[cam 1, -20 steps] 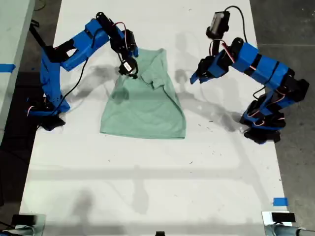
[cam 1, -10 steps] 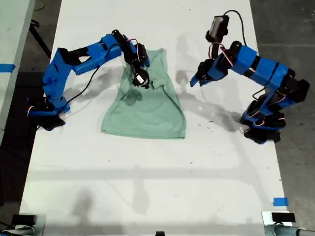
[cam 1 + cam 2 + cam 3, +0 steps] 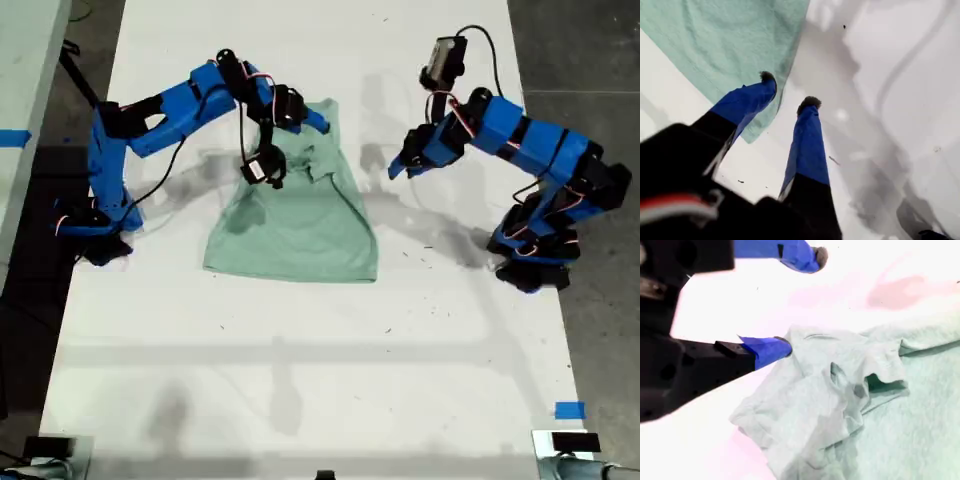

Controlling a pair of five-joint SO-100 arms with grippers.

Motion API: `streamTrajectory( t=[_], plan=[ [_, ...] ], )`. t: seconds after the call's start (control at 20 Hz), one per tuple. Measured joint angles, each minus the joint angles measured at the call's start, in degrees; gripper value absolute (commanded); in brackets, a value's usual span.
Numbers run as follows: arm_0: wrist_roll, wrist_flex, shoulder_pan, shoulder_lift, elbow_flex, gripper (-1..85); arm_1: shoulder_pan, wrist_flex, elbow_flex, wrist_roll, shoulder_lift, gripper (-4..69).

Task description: Fold t-shirt

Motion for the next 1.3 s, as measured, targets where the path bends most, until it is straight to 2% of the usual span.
streamTrajectory(
  t=[0.05, 0.15, 0.25, 0.45, 0.6, 0.75, 1.05, 1.3],
  plan=[
    [0.35, 3.08, 0.26, 2.46, 0.0, 28.9, -0.62, 0.0, 0.18, 0.0, 0.7, 15.3],
    [0.7, 8.79, 1.05, 7.38, 0.53, 29.0, -2.11, 0.0, 0.18, -0.18, 1.67, 22.0],
    [0.97, 13.62, 2.72, 11.69, 2.64, 29.2, -4.39, 0.62, 0.18, -0.35, 1.76, 25.4],
    [0.97, 18.72, 6.24, 16.35, 8.09, 29.9, -9.14, 1.85, 2.55, -0.53, 1.76, 29.0],
    [-0.09, 17.67, 9.23, 20.57, 15.91, 30.2, -12.04, 1.85, 5.27, 0.0, 1.76, 29.7],
    [-2.2, 11.6, 12.04, 29.0, 28.65, 29.8, -14.5, 0.53, 7.73, 1.05, 1.76, 29.8],
    [-7.65, 3.69, 16.08, 38.94, 46.85, 29.3, -17.4, -8.88, 15.03, 3.6, 1.76, 29.8],
    [-10.02, 0.53, 18.28, 41.31, 51.15, 29.0, -17.93, -16.7, 20.65, 5.19, -0.44, 29.5]
  ],
)
